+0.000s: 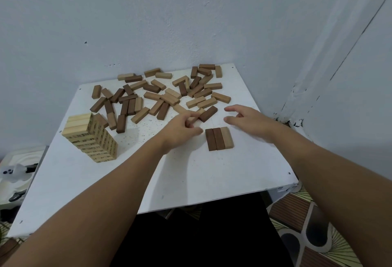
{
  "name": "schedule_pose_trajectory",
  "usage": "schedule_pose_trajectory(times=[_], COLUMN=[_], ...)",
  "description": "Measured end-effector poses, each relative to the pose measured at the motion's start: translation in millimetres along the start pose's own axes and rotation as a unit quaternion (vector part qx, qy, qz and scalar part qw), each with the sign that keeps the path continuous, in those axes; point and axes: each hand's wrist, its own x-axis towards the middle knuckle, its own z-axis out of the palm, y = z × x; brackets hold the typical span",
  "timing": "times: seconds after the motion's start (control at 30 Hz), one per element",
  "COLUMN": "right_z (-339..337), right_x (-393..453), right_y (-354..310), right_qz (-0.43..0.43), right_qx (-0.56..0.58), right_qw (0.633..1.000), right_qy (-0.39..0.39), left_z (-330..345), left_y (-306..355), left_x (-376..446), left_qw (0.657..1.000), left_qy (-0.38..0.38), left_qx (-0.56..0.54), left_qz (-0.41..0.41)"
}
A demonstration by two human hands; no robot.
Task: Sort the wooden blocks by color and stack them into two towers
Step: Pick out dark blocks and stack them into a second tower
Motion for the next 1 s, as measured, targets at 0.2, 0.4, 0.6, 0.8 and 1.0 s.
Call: schedule_pose_trajectory(times=[0.2,0.4,0.6,0.8,1.0], right_z=[21,40,60,86,110], right_x=[22,29,30,25,13], right_y=[-25,-43,-54,-68,-74], right_qz=[-0.017,0.002,-0.050,-0.099,-0.146], right_qx=[-0.196,-0.308,-0.347,-0.344,-0.322], right_qw=[0.972,0.946,0.929,0.929,0.933], right_qy=[0.125,0.104,0.120,0.088,0.071], left_z=[4,2,-8,-26,-40], left_y=[-2,-10,-31,-45,-70], left_x=[12,13,-2,-30,-60], left_qw=[0.961,0.952,0.956,0.977,0.993], left_qy=[0.102,0.113,0.143,0.127,0.111], left_qx=[0.258,0.284,0.253,0.172,0.036], left_qz=[0.023,0.033,0.033,0.010,-0.002])
